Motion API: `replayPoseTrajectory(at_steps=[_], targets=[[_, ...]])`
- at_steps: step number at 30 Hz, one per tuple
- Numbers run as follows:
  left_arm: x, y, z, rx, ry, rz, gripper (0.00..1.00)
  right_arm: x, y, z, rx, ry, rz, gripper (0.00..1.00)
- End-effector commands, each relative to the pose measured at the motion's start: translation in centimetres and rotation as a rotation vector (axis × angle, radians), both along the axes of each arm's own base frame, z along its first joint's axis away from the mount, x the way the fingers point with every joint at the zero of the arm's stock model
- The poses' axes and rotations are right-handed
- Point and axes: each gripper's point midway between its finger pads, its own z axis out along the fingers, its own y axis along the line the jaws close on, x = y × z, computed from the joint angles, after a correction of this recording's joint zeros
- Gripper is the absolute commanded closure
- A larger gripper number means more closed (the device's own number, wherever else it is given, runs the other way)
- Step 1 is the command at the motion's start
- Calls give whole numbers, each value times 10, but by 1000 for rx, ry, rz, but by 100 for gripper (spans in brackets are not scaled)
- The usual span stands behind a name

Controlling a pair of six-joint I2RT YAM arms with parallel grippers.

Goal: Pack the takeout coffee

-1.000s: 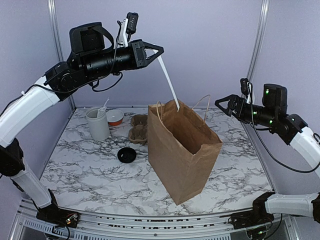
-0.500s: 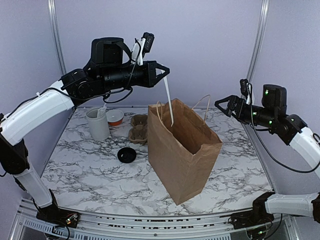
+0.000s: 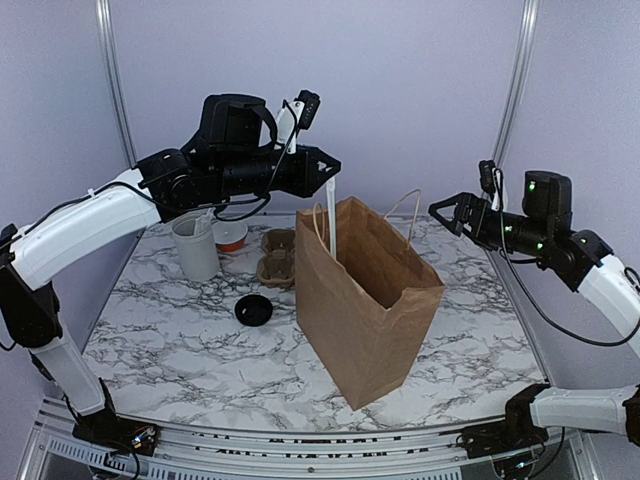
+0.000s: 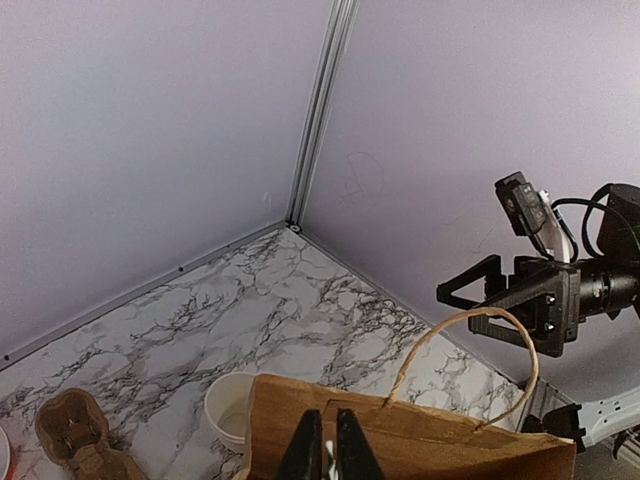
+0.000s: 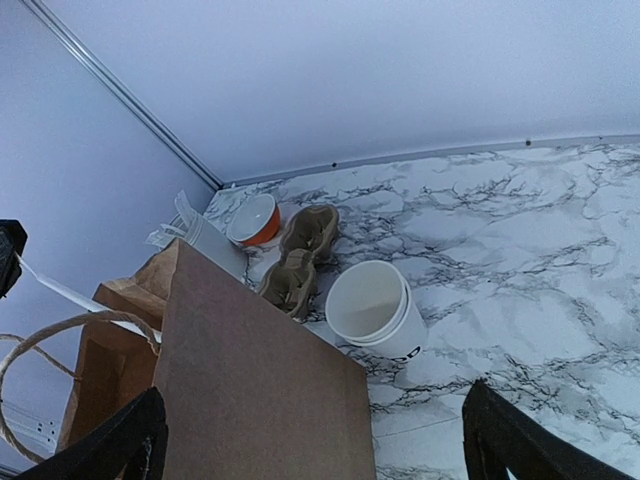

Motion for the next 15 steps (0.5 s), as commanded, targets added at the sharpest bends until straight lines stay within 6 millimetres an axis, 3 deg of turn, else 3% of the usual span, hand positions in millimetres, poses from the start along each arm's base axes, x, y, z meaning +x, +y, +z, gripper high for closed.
replayPoseTrajectory(at_steps=[1,5,15], targets=[[0,-1,-7,25,-3,8,85,3,-3,7,18,-24,-17,0],[0,1,-3,20,-9,15,79,3,-3,7,19,-25,-19,0],[-2,10,8,2,-22,30,74,4,-2,5,19,-20,-18,0]])
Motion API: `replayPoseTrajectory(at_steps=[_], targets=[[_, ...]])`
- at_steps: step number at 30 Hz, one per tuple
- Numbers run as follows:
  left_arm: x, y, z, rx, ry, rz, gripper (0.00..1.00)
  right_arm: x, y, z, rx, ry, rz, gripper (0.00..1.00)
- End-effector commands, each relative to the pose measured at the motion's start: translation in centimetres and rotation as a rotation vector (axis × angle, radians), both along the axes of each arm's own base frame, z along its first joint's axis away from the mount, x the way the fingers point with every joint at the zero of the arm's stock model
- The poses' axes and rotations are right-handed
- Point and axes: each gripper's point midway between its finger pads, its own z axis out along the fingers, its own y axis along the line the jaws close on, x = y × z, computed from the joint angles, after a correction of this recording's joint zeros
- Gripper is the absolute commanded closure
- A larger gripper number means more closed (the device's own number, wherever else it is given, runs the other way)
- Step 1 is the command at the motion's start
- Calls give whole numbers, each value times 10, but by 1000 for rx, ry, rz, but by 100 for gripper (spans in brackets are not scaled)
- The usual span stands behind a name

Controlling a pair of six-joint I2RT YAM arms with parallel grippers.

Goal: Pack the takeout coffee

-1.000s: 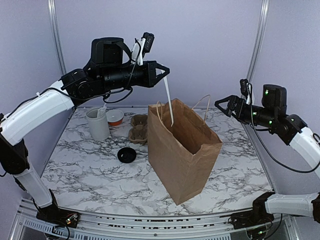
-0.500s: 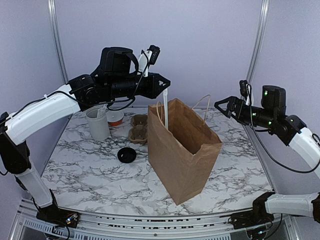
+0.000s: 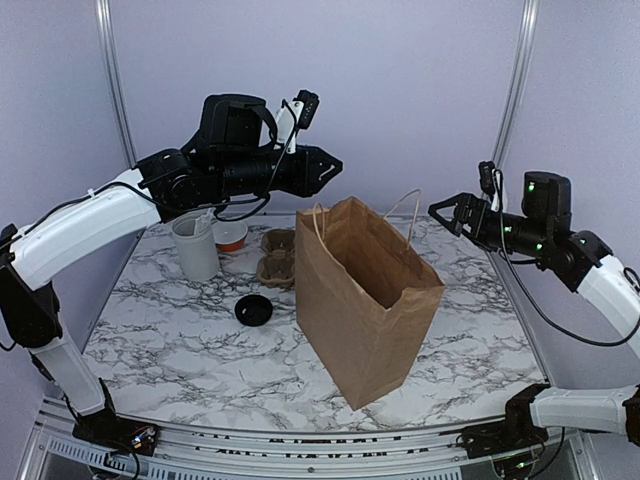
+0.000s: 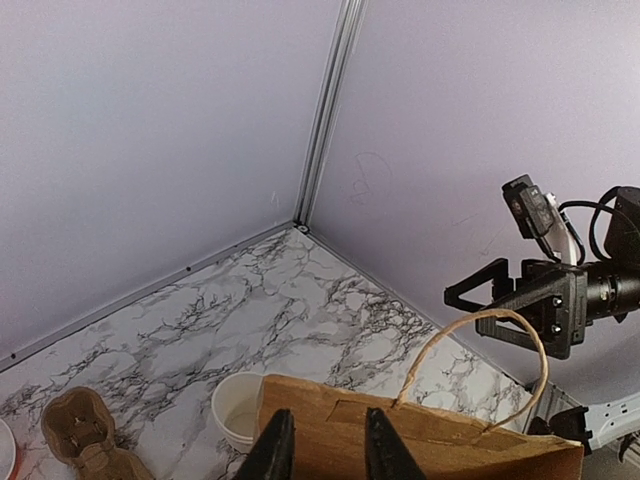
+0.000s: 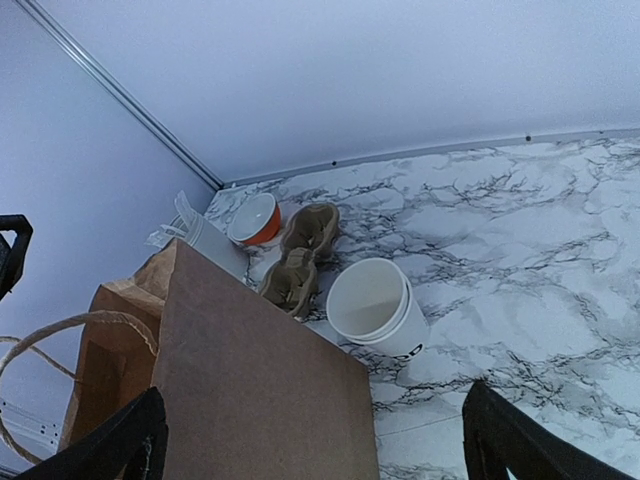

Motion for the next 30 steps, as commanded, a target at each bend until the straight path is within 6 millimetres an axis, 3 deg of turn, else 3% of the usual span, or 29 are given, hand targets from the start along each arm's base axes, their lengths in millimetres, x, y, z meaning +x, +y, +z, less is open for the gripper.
replayPoseTrajectory(at_steps=[1,9,14,16,24,30], targets=[[-6,9,12,-10,-22,12,73,4,-2,7,17,-24,-17,0],[-6,31,22,-43,-33,88,69,6,-5,5,4,-24,-30,0],[-9,58,23,-71,-44,157,58,8,-9,0,-13,-23,-59,0],[-10,68,19,-70,-35,179,53,10,-12,-3,-19,-22,-74,0],[-13,116,-15,-59,27,289,16,17,-37,-13,-65,-43,-221,0],[-18,145,-43,-54,84,356,1,22,-51,-15,-78,-83,-303,0]])
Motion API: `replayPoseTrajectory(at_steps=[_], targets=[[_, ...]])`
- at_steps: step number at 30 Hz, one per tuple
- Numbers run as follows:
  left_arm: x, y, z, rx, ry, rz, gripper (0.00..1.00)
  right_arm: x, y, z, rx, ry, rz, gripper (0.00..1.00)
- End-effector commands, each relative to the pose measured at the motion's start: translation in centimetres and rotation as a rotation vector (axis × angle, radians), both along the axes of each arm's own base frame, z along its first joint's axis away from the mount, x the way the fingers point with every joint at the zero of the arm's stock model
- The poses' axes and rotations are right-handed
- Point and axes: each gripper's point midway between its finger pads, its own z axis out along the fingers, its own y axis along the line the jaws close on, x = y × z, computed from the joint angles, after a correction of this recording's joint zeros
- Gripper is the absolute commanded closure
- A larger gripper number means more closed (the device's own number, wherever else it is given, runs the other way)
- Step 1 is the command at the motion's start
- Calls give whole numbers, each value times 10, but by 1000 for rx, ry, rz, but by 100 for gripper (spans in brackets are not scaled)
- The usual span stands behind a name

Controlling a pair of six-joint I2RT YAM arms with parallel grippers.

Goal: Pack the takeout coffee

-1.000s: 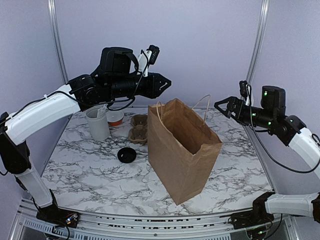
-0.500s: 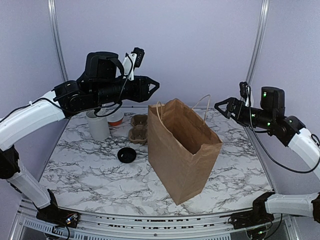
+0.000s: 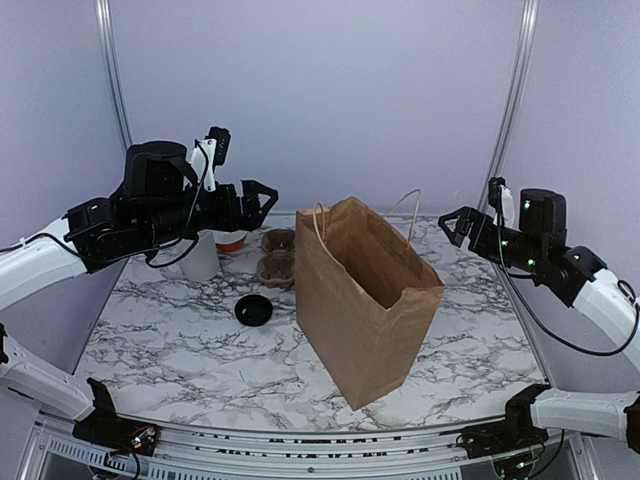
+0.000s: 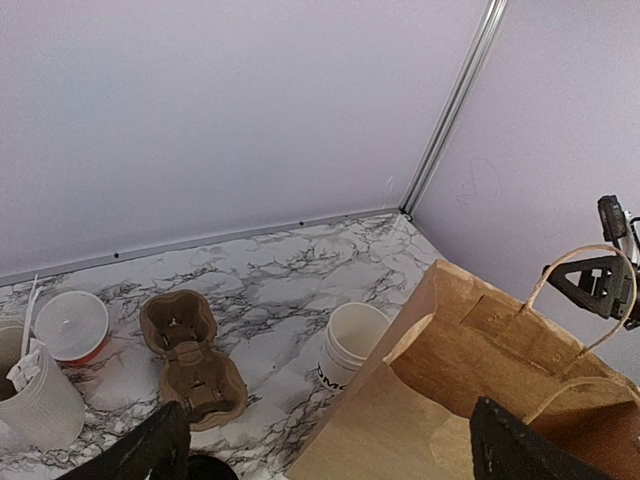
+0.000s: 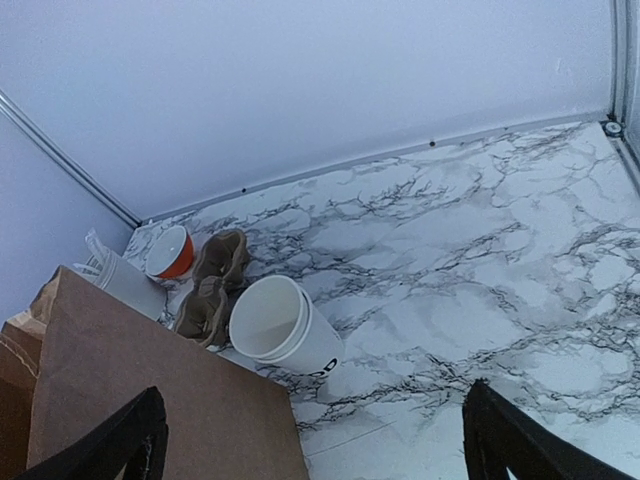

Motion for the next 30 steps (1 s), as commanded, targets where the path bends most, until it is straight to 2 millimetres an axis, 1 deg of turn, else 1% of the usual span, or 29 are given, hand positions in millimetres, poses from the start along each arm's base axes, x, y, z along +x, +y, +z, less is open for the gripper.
replayPoseTrajectory(at_steps=[1,5,8,10,13,16,17,18,21,22,24,25,27,30], targets=[[-1,24,-4,-40,20,77,1,10,-17,17,-14,-89,-97,0],[1,47,-22,-30,56,149,1,16,-25,9,-57,-105,-141,0],[8,66,-45,-13,123,198,1,19,-35,0,-72,-117,-197,0],[10,79,-62,-8,164,232,1,19,-41,-10,-80,-140,-227,1],[10,97,-86,-11,209,272,1,20,-44,-21,-108,-185,-234,1],[9,114,-109,-8,250,309,1,24,-49,-35,-162,-176,-258,0],[7,115,-116,-4,263,307,1,27,-49,-40,-188,-176,-254,0],[11,126,-123,-4,276,340,1,29,-50,-44,-209,-178,-257,0],[11,139,-140,6,307,377,1,39,-61,-59,-269,-170,-305,0],[11,142,-145,10,315,386,1,42,-65,-68,-289,-158,-313,0],[13,153,-155,16,329,434,1,49,-79,-77,-305,-151,-348,0],[14,159,-159,14,338,458,1,52,-89,-81,-312,-147,-374,0],[14,171,-169,2,363,502,1,57,-113,-88,-329,-142,-431,0],[14,185,-177,-12,374,560,1,58,-151,-99,-346,-135,-524,0]])
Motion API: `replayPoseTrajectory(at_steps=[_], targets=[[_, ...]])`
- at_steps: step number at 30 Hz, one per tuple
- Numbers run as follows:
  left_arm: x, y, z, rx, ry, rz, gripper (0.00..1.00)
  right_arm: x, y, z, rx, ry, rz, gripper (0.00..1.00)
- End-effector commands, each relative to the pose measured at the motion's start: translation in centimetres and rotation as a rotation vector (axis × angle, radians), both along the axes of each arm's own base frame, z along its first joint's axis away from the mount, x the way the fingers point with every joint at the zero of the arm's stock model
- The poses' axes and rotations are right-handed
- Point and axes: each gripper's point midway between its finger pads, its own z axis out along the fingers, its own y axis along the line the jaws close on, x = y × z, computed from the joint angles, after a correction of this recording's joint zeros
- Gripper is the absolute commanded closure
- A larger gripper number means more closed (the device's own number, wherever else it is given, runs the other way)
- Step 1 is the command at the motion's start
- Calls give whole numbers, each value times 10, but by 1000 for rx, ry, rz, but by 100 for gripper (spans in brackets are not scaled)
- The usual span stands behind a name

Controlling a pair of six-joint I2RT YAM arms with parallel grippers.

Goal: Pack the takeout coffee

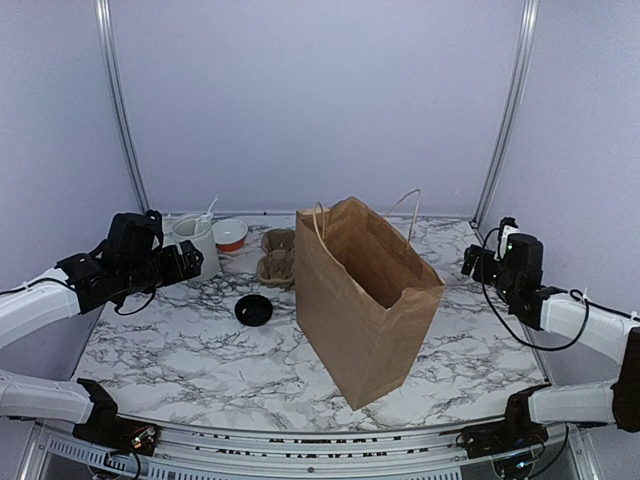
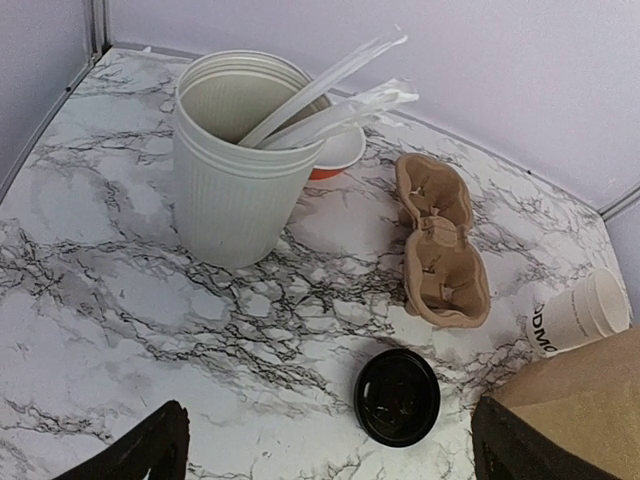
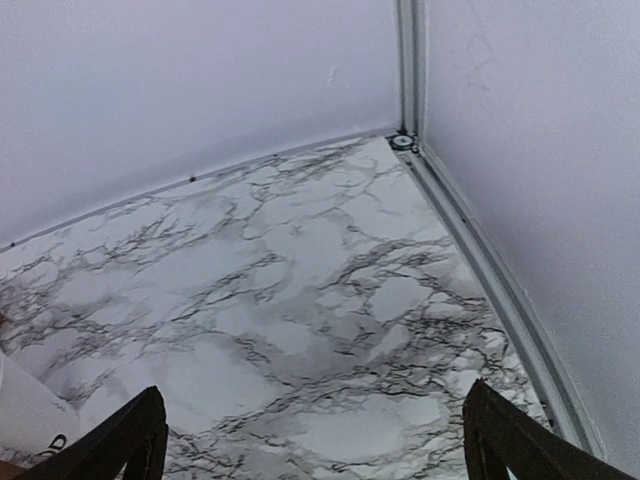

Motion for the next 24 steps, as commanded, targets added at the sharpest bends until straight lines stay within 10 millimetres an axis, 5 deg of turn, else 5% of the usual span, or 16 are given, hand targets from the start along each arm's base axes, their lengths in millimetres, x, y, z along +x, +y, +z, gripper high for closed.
replayPoseTrajectory(at_steps=[1,8,18,24], targets=[[-2,25,-7,-11,5,109,1,7,-56,9,-31,-104,-135,0],[-5,57,-27,92,28,223,1,-6,-93,0,-151,-251,-249,0],[11,105,-45,297,49,337,1,-5,-83,-23,-186,-341,-188,0],[22,137,-51,354,-20,409,1,14,-61,-33,-239,-285,-94,0]])
